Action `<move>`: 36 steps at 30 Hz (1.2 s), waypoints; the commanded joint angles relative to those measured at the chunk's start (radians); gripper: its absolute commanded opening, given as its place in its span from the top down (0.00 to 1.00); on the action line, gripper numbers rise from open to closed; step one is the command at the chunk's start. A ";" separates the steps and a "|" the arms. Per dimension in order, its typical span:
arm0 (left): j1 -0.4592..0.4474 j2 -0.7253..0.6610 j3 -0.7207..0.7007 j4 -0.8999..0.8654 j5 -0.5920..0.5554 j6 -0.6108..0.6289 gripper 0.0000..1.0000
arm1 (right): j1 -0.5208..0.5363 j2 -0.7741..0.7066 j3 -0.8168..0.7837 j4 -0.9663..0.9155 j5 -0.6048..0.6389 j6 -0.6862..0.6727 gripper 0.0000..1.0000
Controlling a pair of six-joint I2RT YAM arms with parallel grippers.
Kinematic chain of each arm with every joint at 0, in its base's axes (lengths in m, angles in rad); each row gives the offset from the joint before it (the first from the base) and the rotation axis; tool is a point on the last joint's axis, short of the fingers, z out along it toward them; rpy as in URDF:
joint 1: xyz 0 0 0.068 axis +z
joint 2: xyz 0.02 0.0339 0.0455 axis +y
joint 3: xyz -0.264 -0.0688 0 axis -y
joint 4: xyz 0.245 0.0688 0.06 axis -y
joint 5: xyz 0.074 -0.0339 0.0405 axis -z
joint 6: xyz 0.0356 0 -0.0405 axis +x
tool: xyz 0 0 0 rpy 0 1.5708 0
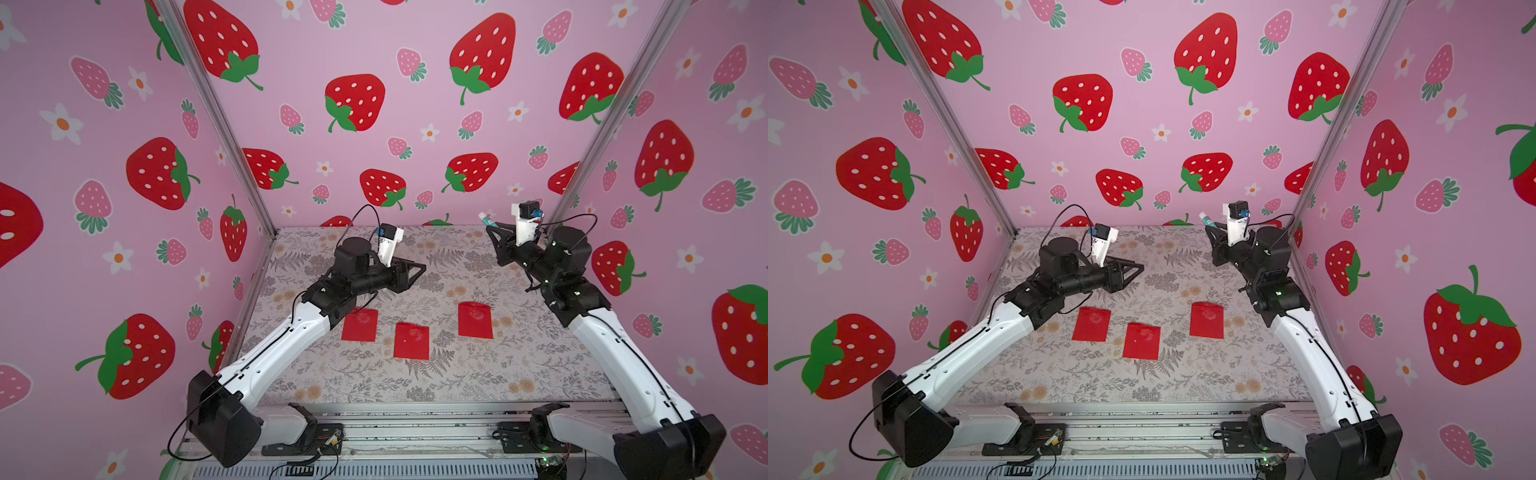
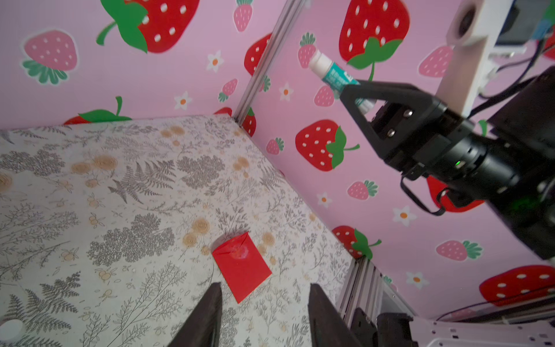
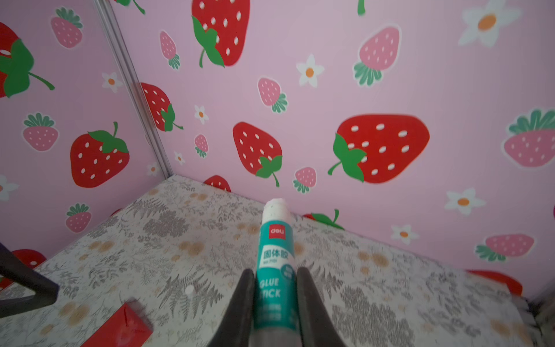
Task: Seal the envelope with a glue stick
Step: Move the envelope to the center of the board.
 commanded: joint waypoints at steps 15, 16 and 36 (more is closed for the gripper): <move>-0.161 0.585 0.418 -0.300 0.099 0.544 0.55 | -0.207 0.136 0.031 -0.675 -0.032 0.272 1.00; -0.161 0.627 0.446 -0.310 0.088 0.560 0.55 | -0.208 0.147 0.038 -0.689 -0.021 0.266 1.00; -0.166 1.079 0.844 -0.380 -0.015 0.710 0.54 | -0.214 0.151 0.039 -0.694 0.027 0.233 1.00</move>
